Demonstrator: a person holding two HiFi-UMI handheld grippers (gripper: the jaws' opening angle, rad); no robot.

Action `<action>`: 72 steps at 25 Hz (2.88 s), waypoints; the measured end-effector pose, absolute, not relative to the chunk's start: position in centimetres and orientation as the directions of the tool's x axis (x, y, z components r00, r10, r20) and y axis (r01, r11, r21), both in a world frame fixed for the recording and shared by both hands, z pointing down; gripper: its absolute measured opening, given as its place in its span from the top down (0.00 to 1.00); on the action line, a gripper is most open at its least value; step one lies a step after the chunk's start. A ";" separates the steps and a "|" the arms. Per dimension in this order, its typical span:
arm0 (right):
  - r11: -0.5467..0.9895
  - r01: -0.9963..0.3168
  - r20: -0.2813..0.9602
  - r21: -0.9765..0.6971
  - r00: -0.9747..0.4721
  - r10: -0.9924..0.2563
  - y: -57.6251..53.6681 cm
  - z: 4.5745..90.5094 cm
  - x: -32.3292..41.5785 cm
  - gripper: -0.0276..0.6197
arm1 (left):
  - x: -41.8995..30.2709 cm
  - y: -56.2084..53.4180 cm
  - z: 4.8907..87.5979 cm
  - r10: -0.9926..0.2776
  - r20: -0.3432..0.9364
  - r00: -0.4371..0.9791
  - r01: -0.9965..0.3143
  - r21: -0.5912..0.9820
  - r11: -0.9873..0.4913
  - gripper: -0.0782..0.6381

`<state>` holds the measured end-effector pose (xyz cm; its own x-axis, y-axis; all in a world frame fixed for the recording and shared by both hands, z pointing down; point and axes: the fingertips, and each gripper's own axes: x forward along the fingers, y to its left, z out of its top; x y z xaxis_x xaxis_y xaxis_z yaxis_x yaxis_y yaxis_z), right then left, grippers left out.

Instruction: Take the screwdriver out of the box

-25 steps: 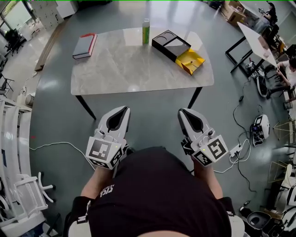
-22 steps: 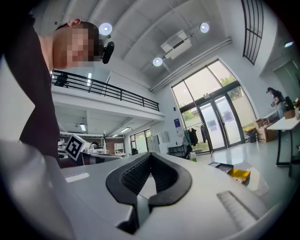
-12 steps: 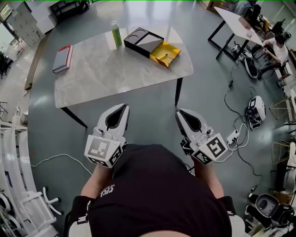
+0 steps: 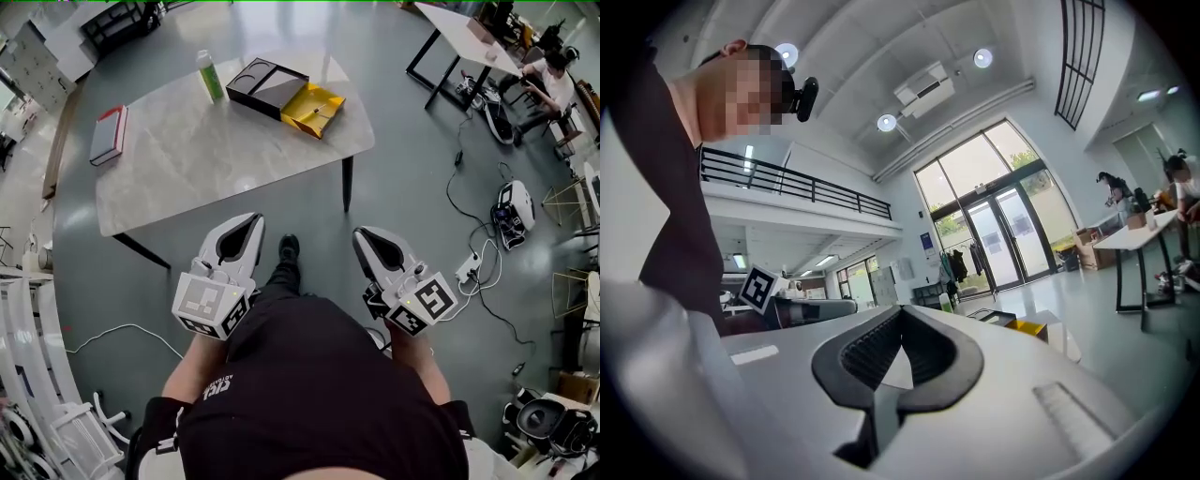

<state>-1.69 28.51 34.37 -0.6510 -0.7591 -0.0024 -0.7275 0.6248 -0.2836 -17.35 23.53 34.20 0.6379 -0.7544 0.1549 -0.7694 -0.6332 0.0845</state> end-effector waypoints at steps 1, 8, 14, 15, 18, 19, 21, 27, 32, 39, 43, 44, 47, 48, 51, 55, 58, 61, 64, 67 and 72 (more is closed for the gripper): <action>0.623 -0.727 0.001 -0.289 -0.651 -0.759 28.1 34.5 -1.6 0.94 | -17.0 22.9 34.4 -0.749 0.159 0.643 -0.765 0.089 -0.638 0.89; 0.590 -0.747 0.031 -0.307 -0.628 -0.778 23.2 35.7 0.1 0.94 | -14.3 17.2 35.6 -0.704 0.172 0.689 -0.724 0.114 -0.680 0.89; 0.579 -0.756 0.034 -0.306 -0.616 -0.787 16.7 35.4 0.6 0.94 | -13.5 10.6 35.5 -0.682 0.171 0.711 -0.703 0.124 -0.701 0.89; 0.580 -0.756 0.034 -0.302 -0.617 -0.786 15.6 35.2 0.5 0.94 | -13.5 9.2 35.7 -0.679 0.176 0.713 -0.700 0.126 -0.702 0.89; 0.573 -0.768 0.047 -0.288 -0.608 -0.792 12.3 35.1 0.6 0.94 | -13.5 5.4 36.0 -0.671 0.181 0.719 -0.694 0.137 -0.707 0.89; 0.563 -0.776 0.054 -0.286 -0.599 -0.799 11.3 35.1 0.9 0.94 | -13.4 4.3 36.0 -0.665 0.180 0.724 -0.689 0.142 -0.711 0.89; 0.541 -0.792 0.062 -0.283 -0.578 -0.814 9.2 34.9 1.4 0.94 | -13.0 2.4 36.0 -0.647 0.179 0.741 -0.671 0.146 -0.727 0.89; 0.534 -0.805 0.080 -0.260 -0.569 -0.818 3.5 34.2 0.2 0.94 | -13.4 -3.4 36.0 -0.620 0.167 0.767 -0.641 0.159 -0.750 0.89; 0.537 -0.800 0.110 -0.267 -0.579 -0.808 0.3 34.6 -1.0 0.94 | -14.9 -7.2 36.6 -0.643 0.174 0.746 -0.666 0.187 -0.722 0.89; 0.546 -0.791 0.109 -0.275 -0.590 -0.800 -2.6 34.7 0.1 0.94 | -13.5 -9.6 37.2 -0.639 0.198 0.743 -0.668 0.187 -0.720 0.89; 0.568 -0.771 0.104 -0.288 -0.615 -0.782 -4.5 35.2 1.3 0.94 | -11.8 -11.0 37.4 -0.648 0.206 0.734 -0.679 0.182 -0.711 0.89; 0.576 -0.764 0.101 -0.291 -0.623 -0.776 -5.0 35.3 1.7 0.94 | -11.2 -11.4 37.5 -0.652 0.209 0.729 -0.684 0.181 -0.707 0.89; 0.601 -0.741 0.096 -0.299 -0.650 -0.754 -6.7 35.4 3.9 0.94 | -9.3 -12.7 37.4 -0.675 0.218 0.705 -0.708 0.172 -0.685 0.89; 0.609 -0.732 0.096 -0.304 -0.660 -0.745 -7.4 35.6 4.7 0.94 | -8.8 -13.4 37.3 -0.688 0.220 0.691 -0.722 0.170 -0.671 0.89; 0.642 -0.700 0.098 -0.314 -0.696 -0.711 -9.8 35.7 7.1 0.94 | -7.4 -15.3 37.1 -0.735 0.226 0.639 -0.769 0.171 -0.616 0.89; 0.701 -0.643 0.087 -0.307 -0.753 -0.653 -12.6 35.4 10.3 0.94 | -4.9 -17.3 36.9 -0.785 0.239 0.571 -0.821 0.145 -0.552 0.89; 0.735 -0.596 0.082 -0.322 -0.791 -0.606 -14.4 35.7 12.6 0.94 | -3.2 -18.4 37.0 -0.822 0.253 0.510 -0.860 0.127 -0.494 0.89; 0.769 -0.541 0.087 -0.341 -0.832 -0.547 -15.5 36.2 14.3 0.94 | -1.9 -19.2 36.8 -0.848 0.262 0.460 -0.888 0.119 -0.445 0.89; 0.797 -0.491 0.103 -0.353 -0.867 -0.488 -16.1 37.0 15.1 0.94 | -1.2 -19.5 37.6 -0.849 0.305 0.432 -0.900 0.090 -0.426 0.89; 0.807 -0.470 0.113 -0.359 -0.880 -0.462 -16.9 37.7 15.4 0.94 | -1.0 -19.6 39.5 -0.825 0.382 0.416 -0.903 0.063 -0.426 0.89; 0.791 -0.471 0.108 -0.391 -0.877 -0.469 -17.8 38.9 14.5 0.94 | -1.2 -20.0 43.0 -0.771 0.476 0.422 -0.890 0.057 -0.452 0.89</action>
